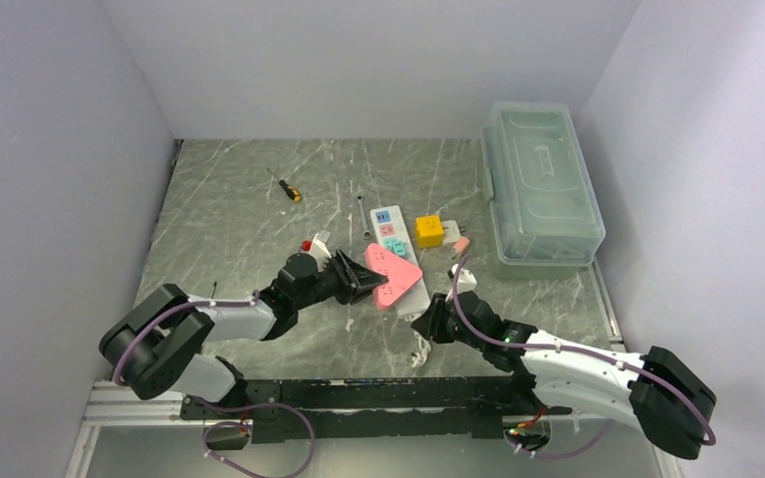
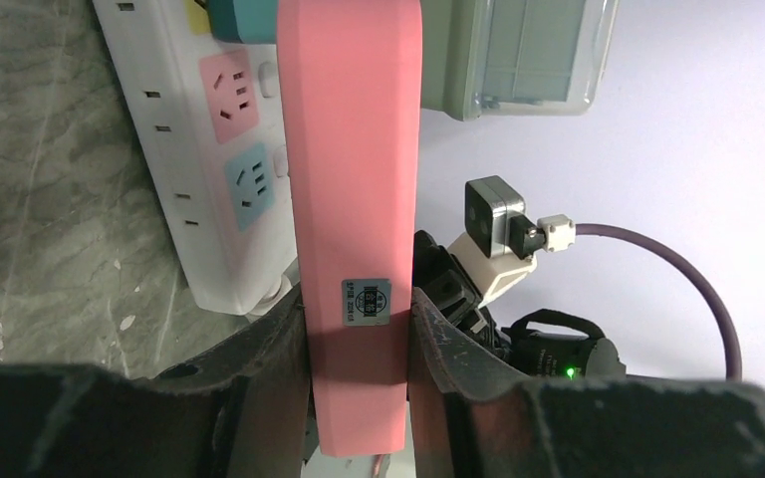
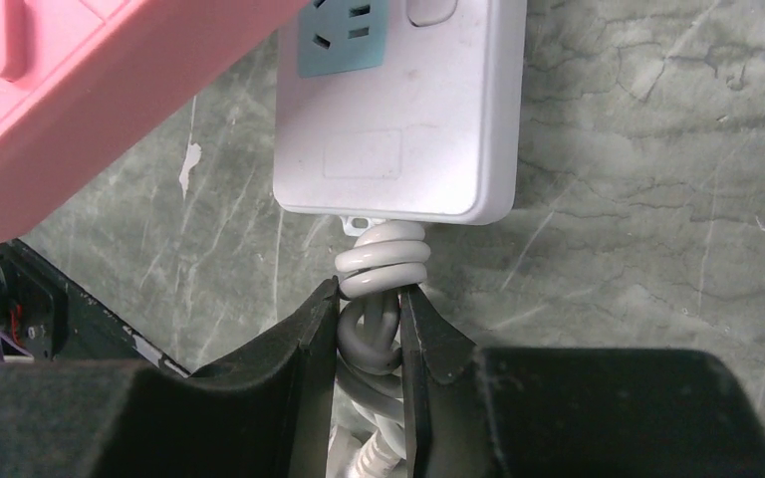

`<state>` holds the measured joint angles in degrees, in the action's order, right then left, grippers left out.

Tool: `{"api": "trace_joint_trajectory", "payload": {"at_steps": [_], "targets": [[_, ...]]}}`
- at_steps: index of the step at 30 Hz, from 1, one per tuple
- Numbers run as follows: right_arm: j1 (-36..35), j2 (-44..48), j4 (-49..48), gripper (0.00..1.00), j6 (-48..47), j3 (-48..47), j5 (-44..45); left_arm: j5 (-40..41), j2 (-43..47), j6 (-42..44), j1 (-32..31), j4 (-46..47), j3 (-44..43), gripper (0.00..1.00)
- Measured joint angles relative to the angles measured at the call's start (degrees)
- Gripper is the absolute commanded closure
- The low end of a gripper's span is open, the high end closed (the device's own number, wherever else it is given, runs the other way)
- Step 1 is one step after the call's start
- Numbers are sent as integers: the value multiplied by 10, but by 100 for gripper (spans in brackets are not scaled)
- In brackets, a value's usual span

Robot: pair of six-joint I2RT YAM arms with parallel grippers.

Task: Pull the plug off the socket

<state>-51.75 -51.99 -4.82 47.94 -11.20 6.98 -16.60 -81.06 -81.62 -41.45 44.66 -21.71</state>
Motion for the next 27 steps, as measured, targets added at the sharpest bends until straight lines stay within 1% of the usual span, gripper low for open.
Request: {"api": "trace_joint_trajectory", "payload": {"at_steps": [3,6,10,14,16,20,27], "targets": [[-1,4,0,100,-6,-1,-2,-1,17,17,0,-18,-6,100],[-9,3,-1,100,-17,-1,-8,-2,49,43,0,-68,-34,100],[-41,-4,-11,100,-37,-3,-19,0,94,88,5,-151,-102,100],[-70,-18,-21,100,-57,-11,-31,-4,102,123,26,-199,-163,100],[-85,-28,-27,100,-67,-18,-34,-12,86,138,38,-219,-191,100],[-104,-40,-40,100,-80,-27,-38,-40,23,164,60,-241,-235,100],[-111,-46,-50,100,-89,-28,-45,-95,-105,228,74,-324,-320,100]]}}
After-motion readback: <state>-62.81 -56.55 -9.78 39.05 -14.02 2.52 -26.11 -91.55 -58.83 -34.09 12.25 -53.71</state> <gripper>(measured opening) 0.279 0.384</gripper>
